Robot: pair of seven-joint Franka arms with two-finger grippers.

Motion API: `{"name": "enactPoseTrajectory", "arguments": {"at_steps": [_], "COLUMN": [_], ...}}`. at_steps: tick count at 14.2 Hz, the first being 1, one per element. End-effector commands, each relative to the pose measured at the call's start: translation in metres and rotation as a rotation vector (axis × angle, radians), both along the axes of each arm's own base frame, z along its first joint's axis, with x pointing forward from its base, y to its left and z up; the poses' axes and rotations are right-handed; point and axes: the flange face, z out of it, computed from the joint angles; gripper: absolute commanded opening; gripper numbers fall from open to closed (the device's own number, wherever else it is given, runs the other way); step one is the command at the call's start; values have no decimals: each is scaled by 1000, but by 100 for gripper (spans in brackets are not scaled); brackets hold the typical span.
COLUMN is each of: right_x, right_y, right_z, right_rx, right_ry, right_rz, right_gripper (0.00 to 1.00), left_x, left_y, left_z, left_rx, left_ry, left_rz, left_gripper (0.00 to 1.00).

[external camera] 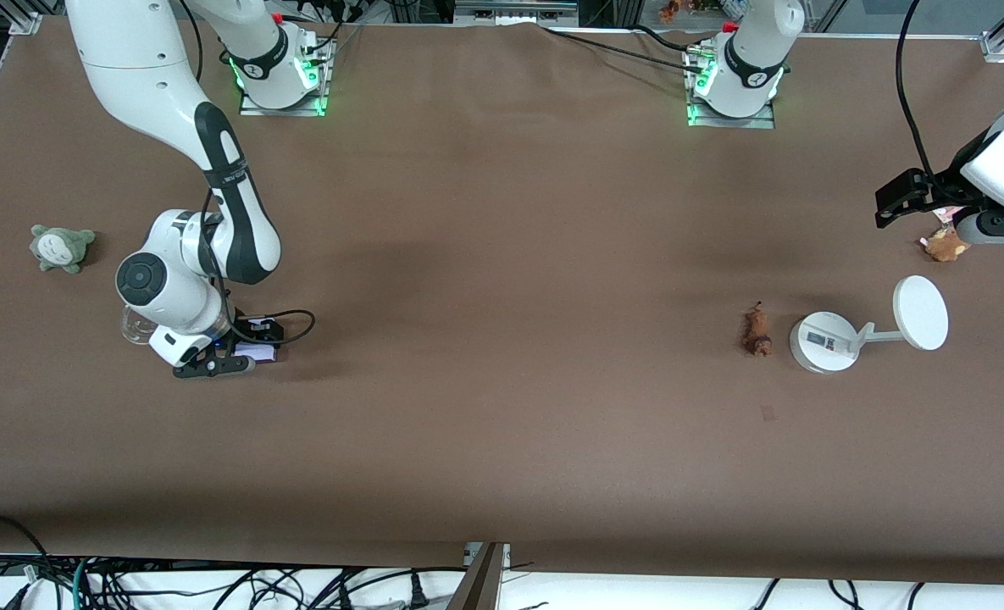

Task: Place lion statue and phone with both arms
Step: 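Lower the phone beside the clear cup and open the right gripper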

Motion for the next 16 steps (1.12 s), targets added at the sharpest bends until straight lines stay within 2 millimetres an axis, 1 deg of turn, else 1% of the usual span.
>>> {"name": "enactPoseTrajectory", "arguments": {"at_steps": [1, 2, 6, 8, 9, 10, 12, 13, 14, 16], "right_x": [-2, -2, -3, -2, -2, -1, 1, 2, 3, 1], "right_y": [-2, -3, -2, -2, 0, 0, 5, 8, 11, 15], "right_z": [-4, -6, -6, -4, -2, 3, 20, 33, 49, 92], "right_rx": [13, 11, 10, 13, 16, 19, 36, 51, 69, 113], "right_ry": [-20, -19, -19, -21, -20, -24, -25, -12, -1, 29], "right_rz": [3, 1, 4, 3, 3, 5, 9, 10, 12, 13], "right_gripper": [67, 72, 74, 93, 99, 99, 99, 99, 99, 99], "left_x": [3, 2, 2, 2, 2, 2, 2, 2, 2, 2], "left_y": [-1, -1, -1, -1, -1, -1, -2, -2, -2, -2], "left_z": [4, 4, 4, 4, 4, 4, 4, 4, 4, 4], "left_rx": [-25, -25, -25, -25, -25, -25, -25, -25, -25, -25], "left_ry": [2, 3, 4, 4, 4, 4, 4, 4, 4, 4], "left_rz": [4, 5, 0, 2, 2, 2, 2, 2, 2, 2], "left_gripper": [100, 100, 100, 100, 100, 100, 100, 100, 100, 100]}}
